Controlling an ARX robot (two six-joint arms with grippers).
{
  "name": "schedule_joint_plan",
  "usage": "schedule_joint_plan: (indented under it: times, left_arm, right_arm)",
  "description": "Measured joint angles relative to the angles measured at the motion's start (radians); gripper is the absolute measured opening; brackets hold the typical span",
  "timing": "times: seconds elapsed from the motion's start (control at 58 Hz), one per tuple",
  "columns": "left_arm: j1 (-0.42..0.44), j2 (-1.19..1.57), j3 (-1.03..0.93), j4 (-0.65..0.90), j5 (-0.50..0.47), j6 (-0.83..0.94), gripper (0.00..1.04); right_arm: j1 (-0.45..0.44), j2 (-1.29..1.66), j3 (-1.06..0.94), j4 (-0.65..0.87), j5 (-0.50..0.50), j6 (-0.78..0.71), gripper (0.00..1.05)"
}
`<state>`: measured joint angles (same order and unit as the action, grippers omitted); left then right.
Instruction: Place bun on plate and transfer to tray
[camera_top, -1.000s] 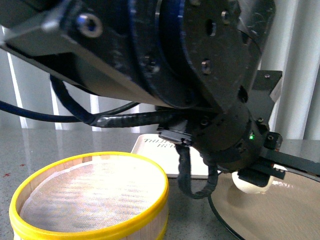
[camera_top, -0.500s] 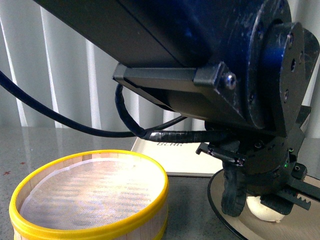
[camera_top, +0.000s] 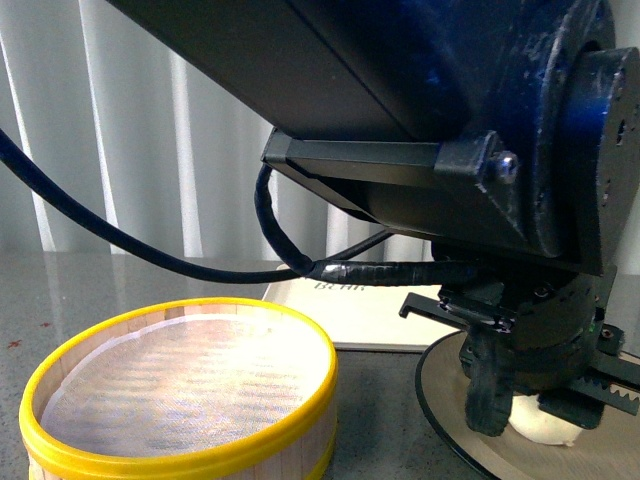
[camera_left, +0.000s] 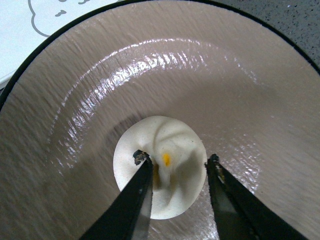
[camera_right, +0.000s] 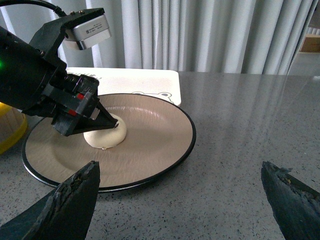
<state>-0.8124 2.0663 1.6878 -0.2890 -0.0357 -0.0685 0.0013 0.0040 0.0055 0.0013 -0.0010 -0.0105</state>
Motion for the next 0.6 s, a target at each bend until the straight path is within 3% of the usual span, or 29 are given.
schedule_joint_plan:
  times: [0.431, 0.603]
  left_arm:
    - [0.021, -0.023, 0.049, -0.017, -0.015, -0.039, 1.00]
    - [0.096, -0.062, 0.070, -0.007, -0.106, -0.089, 0.98]
  right_arm:
    - [0.000, 0.000, 0.000, 0.000, 0.000, 0.000, 0.96]
    - [0.000, 0.000, 0.000, 0.000, 0.000, 0.000, 0.96]
